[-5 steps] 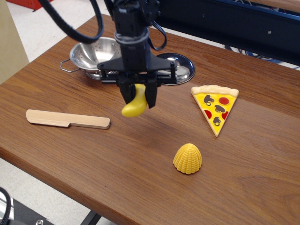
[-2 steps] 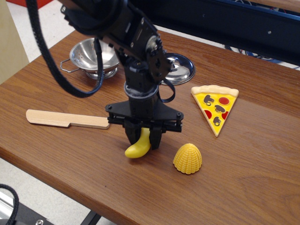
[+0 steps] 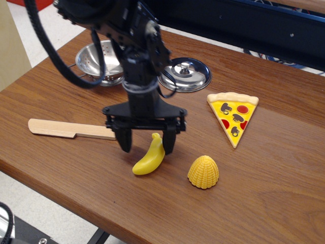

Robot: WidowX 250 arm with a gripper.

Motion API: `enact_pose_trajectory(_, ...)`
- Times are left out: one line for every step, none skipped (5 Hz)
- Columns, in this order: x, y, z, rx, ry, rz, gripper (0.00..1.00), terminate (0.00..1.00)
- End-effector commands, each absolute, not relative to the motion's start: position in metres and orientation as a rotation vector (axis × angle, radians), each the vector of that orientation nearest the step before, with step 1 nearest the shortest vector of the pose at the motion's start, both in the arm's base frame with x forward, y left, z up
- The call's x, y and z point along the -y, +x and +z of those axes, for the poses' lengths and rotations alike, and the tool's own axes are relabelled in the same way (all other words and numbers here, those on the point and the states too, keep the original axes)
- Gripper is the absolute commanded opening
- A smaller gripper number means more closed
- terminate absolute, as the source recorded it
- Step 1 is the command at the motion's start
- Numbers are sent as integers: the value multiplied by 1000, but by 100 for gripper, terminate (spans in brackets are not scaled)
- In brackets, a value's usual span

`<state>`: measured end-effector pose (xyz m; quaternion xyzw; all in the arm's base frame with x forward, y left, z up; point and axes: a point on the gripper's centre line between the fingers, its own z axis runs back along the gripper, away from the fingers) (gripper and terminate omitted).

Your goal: Take banana out of colander

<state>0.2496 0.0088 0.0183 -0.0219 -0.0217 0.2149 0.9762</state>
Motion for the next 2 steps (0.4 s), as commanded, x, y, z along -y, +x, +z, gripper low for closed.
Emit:
enact_pose_trajectory(-20, 271, 81, 204, -126, 463, 100, 0)
enact_pose_trajectory(-22, 281, 104, 215, -155, 454, 100, 0)
